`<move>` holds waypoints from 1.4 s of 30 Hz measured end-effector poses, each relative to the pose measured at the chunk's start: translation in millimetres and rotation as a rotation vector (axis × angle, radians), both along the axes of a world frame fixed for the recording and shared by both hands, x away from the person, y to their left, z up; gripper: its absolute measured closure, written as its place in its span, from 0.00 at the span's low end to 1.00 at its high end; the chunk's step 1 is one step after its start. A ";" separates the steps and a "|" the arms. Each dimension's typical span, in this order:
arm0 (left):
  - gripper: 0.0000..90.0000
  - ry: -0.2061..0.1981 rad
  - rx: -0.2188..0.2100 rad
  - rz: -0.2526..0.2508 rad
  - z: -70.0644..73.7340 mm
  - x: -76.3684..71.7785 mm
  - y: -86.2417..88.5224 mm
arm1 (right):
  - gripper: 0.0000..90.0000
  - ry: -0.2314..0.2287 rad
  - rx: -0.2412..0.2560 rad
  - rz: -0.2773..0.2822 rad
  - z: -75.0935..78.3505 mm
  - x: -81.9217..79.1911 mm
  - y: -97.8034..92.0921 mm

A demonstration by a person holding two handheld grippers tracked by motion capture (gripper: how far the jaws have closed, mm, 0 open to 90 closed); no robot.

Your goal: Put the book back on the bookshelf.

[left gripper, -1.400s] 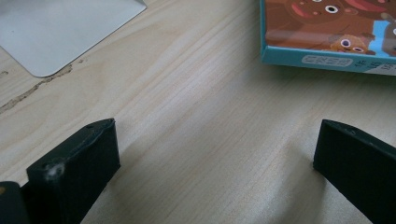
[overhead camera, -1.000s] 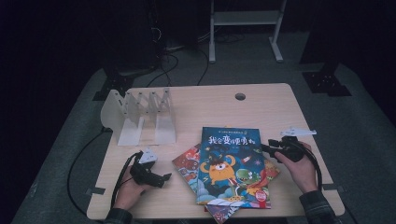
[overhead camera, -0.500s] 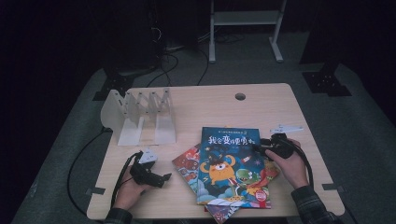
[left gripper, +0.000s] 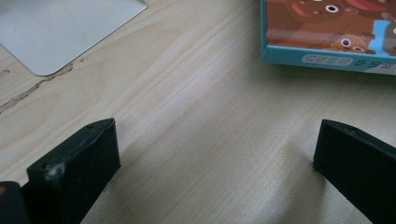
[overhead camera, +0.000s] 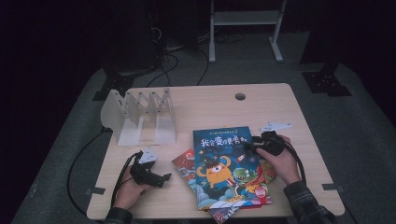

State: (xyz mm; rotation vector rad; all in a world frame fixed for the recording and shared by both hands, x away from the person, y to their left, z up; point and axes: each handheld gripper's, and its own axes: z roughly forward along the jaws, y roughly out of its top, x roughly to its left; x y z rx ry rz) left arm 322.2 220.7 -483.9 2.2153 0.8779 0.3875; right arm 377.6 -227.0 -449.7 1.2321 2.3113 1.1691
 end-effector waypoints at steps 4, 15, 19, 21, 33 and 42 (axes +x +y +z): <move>0.00 0.000 0.000 0.000 0.0 0.0 0.0 | 0.53 0.002 0.001 0.019 0.1 3.1 6.0; 0.00 0.001 -0.002 0.002 -0.1 -0.2 -0.1 | 0.52 0.000 -0.009 0.070 1.9 5.4 18.2; 0.00 0.001 -0.001 0.001 0.0 -0.2 -0.1 | 0.50 -0.007 0.003 0.065 6.0 -1.7 9.8; 0.00 0.001 -0.001 0.002 0.0 -0.2 -0.1 | 0.50 -0.008 0.005 0.066 7.4 -4.4 7.5; 0.00 -0.004 -0.005 0.003 -0.4 -1.3 1.0 | 0.42 -0.017 0.020 0.059 5.9 -43.5 -24.3; 0.00 -0.004 -0.005 0.002 -0.4 -1.3 1.0 | 0.34 -0.021 0.039 0.077 1.2 -73.6 -47.8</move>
